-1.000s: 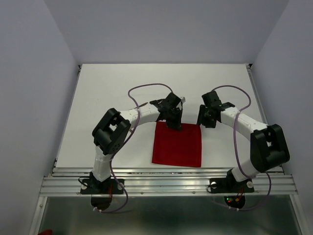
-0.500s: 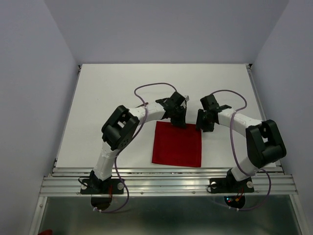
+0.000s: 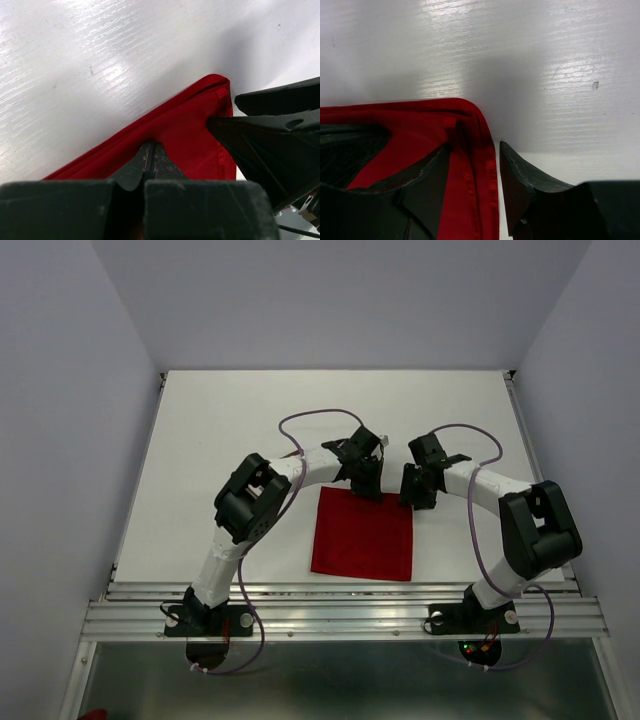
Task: Fold the napkin into a case and place the utensils inside
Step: Pick up the lower triangle-folded napkin from the center of the board.
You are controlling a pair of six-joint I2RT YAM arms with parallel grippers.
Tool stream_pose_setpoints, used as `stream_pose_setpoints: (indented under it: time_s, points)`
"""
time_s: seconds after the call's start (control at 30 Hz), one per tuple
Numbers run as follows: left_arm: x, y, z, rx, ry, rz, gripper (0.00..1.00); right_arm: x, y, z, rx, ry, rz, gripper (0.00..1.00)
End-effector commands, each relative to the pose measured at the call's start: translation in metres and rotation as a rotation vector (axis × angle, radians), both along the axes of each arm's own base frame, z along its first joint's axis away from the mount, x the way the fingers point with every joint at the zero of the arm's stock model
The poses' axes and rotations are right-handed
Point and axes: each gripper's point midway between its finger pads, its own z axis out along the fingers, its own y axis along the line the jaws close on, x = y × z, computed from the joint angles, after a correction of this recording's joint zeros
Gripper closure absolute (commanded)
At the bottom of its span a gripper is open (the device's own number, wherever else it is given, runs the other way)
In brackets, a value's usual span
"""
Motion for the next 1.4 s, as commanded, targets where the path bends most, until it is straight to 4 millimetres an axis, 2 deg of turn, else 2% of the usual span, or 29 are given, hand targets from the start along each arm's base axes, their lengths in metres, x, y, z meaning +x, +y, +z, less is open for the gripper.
stream_pose_setpoints:
  time_s: [0.0,0.17,0.53,0.87,1.0,1.1,1.2,1.37]
  points:
    - [0.014,-0.005,0.051,-0.063,-0.087,-0.012,1.0,0.019,0.004,0.011,0.017,-0.056,0.009,0.5]
    - [0.018,-0.002,0.058,-0.069,-0.097,-0.014,1.0,0.024,0.005,0.015,0.031,-0.066,0.003,0.5]
    - [0.021,-0.004,0.036,-0.05,-0.065,-0.024,1.0,0.03,0.008,0.017,0.038,-0.074,0.003,0.51]
    - [0.019,0.001,0.016,-0.022,-0.036,-0.03,1.0,0.029,0.004,0.0,0.01,-0.049,-0.004,0.53]
    - [0.019,0.004,0.007,-0.011,-0.025,-0.029,1.0,0.029,0.006,0.002,0.025,-0.06,-0.004,0.63]
    - [0.019,0.006,0.0,-0.002,-0.014,-0.027,1.0,0.031,0.006,0.005,0.029,-0.078,-0.001,0.8]
    - [0.019,0.007,-0.006,0.005,-0.01,-0.028,1.0,0.033,0.011,0.011,0.051,-0.093,0.022,0.91]
    - [0.018,0.009,-0.013,0.014,0.001,-0.027,1.0,0.036,0.015,0.02,0.072,-0.112,0.025,0.99]
